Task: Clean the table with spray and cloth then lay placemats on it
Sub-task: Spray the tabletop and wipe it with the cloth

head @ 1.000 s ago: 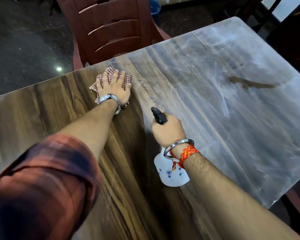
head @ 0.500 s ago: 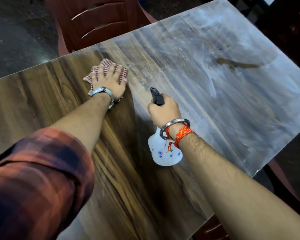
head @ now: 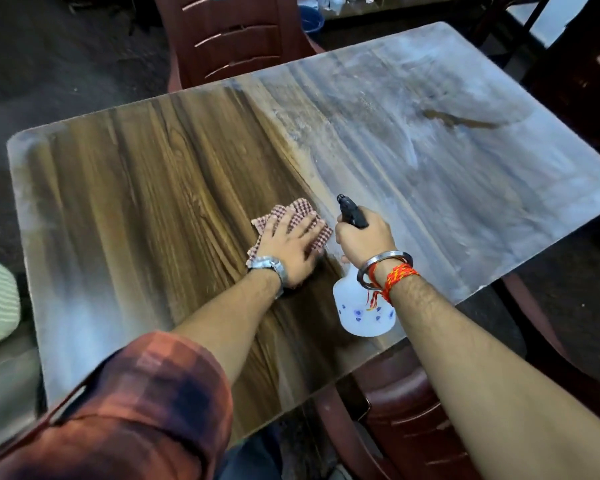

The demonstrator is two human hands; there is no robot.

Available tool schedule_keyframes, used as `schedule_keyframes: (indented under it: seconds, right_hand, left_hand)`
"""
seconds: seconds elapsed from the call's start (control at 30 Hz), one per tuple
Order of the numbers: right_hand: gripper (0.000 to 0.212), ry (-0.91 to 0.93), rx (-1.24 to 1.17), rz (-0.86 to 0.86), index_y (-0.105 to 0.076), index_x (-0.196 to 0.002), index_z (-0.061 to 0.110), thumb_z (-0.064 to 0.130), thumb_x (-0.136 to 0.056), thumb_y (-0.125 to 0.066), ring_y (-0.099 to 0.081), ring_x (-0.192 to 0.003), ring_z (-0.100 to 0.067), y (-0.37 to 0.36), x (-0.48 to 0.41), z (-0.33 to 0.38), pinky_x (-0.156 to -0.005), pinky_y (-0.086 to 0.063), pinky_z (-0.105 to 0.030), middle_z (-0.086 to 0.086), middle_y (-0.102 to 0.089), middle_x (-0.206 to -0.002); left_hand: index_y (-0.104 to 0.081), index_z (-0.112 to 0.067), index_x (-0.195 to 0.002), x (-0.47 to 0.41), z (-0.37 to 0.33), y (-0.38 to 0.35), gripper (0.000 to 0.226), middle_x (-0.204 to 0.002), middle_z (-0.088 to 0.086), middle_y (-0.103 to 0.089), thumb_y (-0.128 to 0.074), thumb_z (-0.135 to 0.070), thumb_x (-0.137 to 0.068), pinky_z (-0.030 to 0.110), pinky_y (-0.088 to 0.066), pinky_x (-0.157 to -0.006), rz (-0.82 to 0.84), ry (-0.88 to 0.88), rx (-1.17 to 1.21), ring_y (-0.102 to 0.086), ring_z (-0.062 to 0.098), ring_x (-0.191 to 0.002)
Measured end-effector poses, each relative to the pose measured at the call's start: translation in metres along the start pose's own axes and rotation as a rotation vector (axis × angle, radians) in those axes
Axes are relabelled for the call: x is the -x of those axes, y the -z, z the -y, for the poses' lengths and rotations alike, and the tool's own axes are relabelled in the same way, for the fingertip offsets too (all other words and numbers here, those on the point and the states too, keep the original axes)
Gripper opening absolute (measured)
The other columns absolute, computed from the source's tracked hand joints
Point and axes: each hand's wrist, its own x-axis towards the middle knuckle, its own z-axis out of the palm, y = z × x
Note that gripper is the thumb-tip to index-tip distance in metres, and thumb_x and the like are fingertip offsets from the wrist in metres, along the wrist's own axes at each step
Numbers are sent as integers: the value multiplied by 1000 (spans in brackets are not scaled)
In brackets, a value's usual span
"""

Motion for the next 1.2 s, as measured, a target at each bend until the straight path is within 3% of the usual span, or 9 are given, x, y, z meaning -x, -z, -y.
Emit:
schedule_keyframes:
  seconds: [0.13, 0.23, 0.43, 0.57, 0.63, 0.73, 0.9, 1.03, 1.2]
  right_hand:
    - [10, 55, 16, 27, -59, -71, 16, 23, -71, -52, -64, -74, -36, 17, 48, -29, -63, -59, -48, -10, -64, -74]
    - [8, 91, 36, 54, -58, -73, 16, 21, -79, -54, -61, -76, -34, 26, 86, -55, -67, -53, -38, -7, -62, -76]
    - [18, 112, 40, 165, -61, -78, 15, 24, -68, -50, -64, -73, -37, 28, 142, -99, -67, -57, -50, -12, -67, -78]
    - [15, 130, 51, 217, -59, -79, 14, 25, -74, -51, -64, -72, -37, 29, 158, -109, -63, -56, -44, -12, -65, -77]
    - [13, 154, 67, 204, -59, -83, 9, 20, -78, -53, -61, -72, -32, 35, 159, -111, -55, -44, -31, -12, -64, -79]
    - [9, 140, 47, 143, -57, -83, 5, 13, -81, -53, -48, -63, -21, 48, 153, -116, -49, -33, -25, -5, -55, -72]
    - [9, 90, 38, 38, -50, -75, 11, 14, -82, -54, -44, -65, -25, 78, 136, -128, -51, -32, -30, -6, -53, -73]
    - [6, 61, 22, -23, -58, -85, 8, 12, -82, -55, -50, -73, -28, 108, 120, -139, -64, -35, -27, -8, -58, -81]
    - [12, 20, 56, -56, -51, -68, 8, 11, -80, -52, -48, -69, -30, 142, 97, -153, -63, -35, -28, -11, -57, -77]
  left_hand:
    - [-21, -40, -151, 75, -60, -19, 58, -161, -14, -11, -23, -57, -96, 54, 2, -117, 12, -4, 58, 0, 27, -149]
    - [-24, -42, -150, 124, -94, -37, 58, -160, -16, -13, -20, -59, -95, 54, 5, -117, 13, 77, 68, 1, 25, -149]
    - [-16, -44, -151, 199, -88, -54, 60, -161, -17, -8, -24, -60, -94, 52, 5, -117, -83, 491, 158, 4, 24, -148]
    - [-9, -45, -151, 212, -79, -55, 61, -161, -18, -2, -22, -59, -94, 51, 8, -117, -103, 663, 233, 10, 21, -148]
    - [-10, -45, -151, 209, -81, -55, 60, -161, -17, -4, -22, -58, -94, 51, 6, -118, -125, 690, 230, 8, 21, -148]
    - [-13, -44, -151, 205, -83, -54, 59, -161, -16, -7, -23, -57, -94, 51, 5, -118, -131, 715, 214, 4, 23, -149]
    - [-13, -40, -153, 173, -95, -48, 61, -162, -13, -2, -19, -57, -94, 53, 9, -116, -130, 892, 290, 11, 27, -148]
    - [-14, -38, -153, 139, -133, -42, 61, -162, -11, -4, -20, -55, -95, 53, 7, -117, -115, 806, 291, 9, 29, -148]
    - [-14, -38, -153, 104, -178, -42, 59, -162, -12, -5, -18, -54, -96, 53, 7, -116, -91, 728, 288, 8, 28, -148]
